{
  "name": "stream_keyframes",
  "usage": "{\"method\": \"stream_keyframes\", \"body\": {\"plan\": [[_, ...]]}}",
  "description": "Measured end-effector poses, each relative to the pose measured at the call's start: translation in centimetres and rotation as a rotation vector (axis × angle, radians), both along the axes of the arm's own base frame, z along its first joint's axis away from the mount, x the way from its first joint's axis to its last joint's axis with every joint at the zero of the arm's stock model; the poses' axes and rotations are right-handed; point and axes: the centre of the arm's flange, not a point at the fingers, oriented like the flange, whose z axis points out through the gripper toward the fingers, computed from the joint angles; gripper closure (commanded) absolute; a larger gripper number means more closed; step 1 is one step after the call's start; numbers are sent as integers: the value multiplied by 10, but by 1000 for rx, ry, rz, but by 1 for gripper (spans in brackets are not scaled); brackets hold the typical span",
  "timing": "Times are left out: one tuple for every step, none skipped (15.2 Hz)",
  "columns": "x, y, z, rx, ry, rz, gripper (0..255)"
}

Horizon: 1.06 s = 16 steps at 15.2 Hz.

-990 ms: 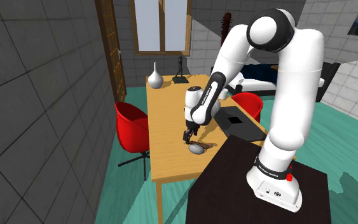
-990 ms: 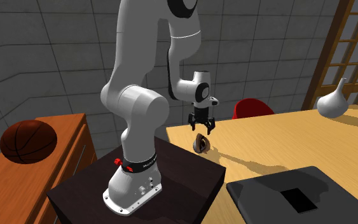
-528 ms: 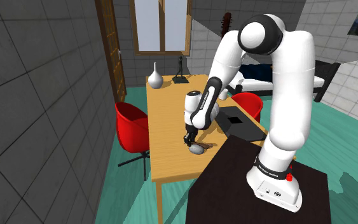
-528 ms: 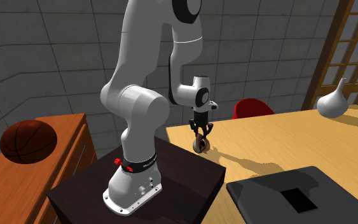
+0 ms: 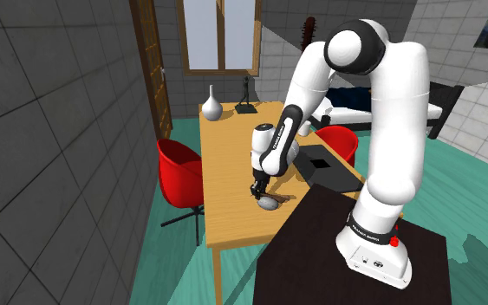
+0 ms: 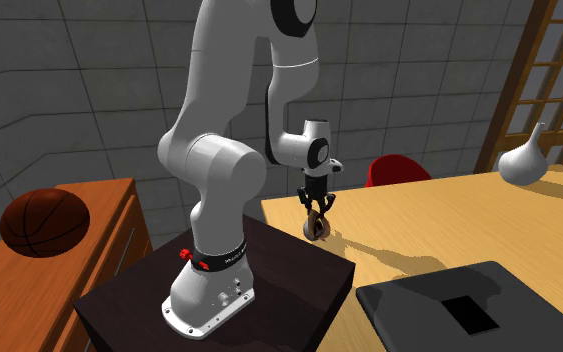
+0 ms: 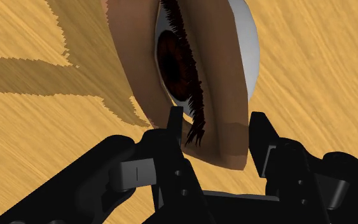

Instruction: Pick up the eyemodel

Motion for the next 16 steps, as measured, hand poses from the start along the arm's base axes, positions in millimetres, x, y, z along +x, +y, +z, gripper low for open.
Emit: {"method": "stream_keyframes", "body": {"plan": [[0,0,3,0,1,0,255],[0,0,7,0,1,0,255],[0,-1,11,0,1,0,255],[0,0,16,0,1,0,255],[0,0,21,0,1,0,255],[0,0,26,0,1,0,255],[0,0,31,0,1,0,255],[0,1,37,0,1,0,255],[0,0,42,0,1,0,255],[0,0,47,0,1,0,255],[0,-1,53,0,1,0,255],[0,-1,58,0,1,0,255],[1,0,63,0,1,0,255],[0,1,68,0,1,0,255],[0,1,74,0,1,0,255],[0,0,77,0,1,0,255]]}}
